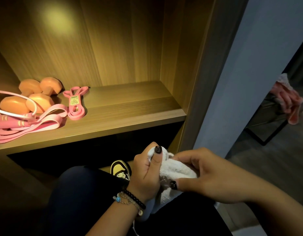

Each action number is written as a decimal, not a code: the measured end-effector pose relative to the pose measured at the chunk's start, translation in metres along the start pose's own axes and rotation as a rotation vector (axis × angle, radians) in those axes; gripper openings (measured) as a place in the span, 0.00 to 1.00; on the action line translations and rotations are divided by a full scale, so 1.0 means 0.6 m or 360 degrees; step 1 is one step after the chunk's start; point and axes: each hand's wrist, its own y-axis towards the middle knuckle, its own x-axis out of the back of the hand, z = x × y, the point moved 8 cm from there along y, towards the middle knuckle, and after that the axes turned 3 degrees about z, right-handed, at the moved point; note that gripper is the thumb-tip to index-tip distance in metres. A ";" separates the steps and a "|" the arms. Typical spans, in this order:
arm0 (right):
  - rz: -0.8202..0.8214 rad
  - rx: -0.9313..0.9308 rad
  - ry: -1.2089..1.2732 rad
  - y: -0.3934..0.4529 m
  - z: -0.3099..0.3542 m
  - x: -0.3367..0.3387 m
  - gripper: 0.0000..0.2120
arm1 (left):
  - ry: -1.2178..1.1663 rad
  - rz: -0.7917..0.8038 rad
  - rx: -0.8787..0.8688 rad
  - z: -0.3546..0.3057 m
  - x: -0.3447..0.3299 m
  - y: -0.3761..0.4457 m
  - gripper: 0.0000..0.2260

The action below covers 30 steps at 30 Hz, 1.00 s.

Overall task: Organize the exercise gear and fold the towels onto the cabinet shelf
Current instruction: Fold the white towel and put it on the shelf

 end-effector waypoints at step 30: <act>-0.0674 0.0789 -0.0025 0.081 0.186 0.058 0.07 | 0.0098 -0.0556 -0.0205 -0.188 0.167 0.077 0.17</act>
